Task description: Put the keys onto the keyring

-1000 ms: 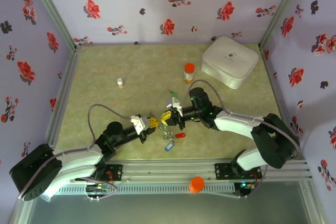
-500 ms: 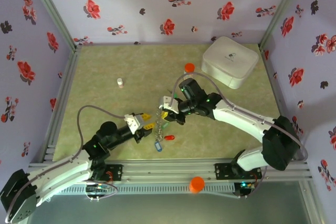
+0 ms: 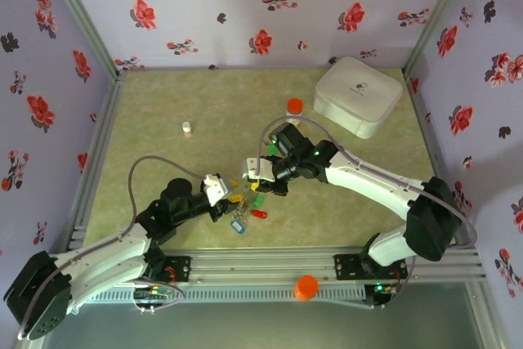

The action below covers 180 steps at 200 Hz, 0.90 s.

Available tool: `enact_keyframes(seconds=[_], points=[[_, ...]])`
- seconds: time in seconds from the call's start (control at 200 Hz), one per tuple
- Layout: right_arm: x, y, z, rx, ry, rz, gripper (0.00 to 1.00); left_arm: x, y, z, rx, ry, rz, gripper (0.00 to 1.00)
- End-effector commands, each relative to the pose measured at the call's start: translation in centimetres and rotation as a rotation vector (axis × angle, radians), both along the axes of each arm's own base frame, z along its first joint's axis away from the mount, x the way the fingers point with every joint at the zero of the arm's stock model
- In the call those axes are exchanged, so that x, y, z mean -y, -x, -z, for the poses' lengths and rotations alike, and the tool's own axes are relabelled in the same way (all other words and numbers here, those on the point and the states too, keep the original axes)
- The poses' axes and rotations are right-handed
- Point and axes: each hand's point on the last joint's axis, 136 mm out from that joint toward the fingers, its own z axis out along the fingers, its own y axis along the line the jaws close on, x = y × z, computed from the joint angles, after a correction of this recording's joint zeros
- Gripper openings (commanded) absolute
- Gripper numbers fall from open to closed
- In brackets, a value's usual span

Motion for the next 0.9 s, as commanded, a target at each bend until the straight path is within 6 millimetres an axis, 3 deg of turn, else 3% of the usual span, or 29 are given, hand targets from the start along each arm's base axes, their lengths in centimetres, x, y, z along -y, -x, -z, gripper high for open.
enact_keyframes(seconds=[0.0,0.305,0.535,0.645,0.73,0.805,0.895], points=[[0.2,0.3,0.6,0.005,0.04,-0.02,0.0,1.4,0.2,-2.9,0.06,0.071,0.098,0.33],[-0.2,0.3,0.6,0.009,0.031,-0.034,0.0,2.2,0.0,-3.4,0.053,0.11,0.145,0.29],[-0.4,0.4,0.7,0.013,0.027,-0.047,0.0,2.7,-0.4,-3.6,0.05,0.124,0.154,0.15],[-0.3,0.5,0.7,0.013,0.03,-0.047,0.0,2.8,-0.4,-3.7,0.052,0.126,0.16,0.0],[-0.4,0.3,0.1,0.013,-0.009,-0.028,0.0,2.7,-0.2,-3.7,0.054,0.128,0.162,0.0],[-0.3,-0.4,-1.7,-0.026,-0.158,0.021,0.23,2.5,0.0,-3.6,0.054,0.135,0.16,0.0],[0.4,-1.1,-3.1,-0.079,-0.345,0.089,0.32,2.3,0.2,-3.6,0.062,0.159,0.156,0.0]])
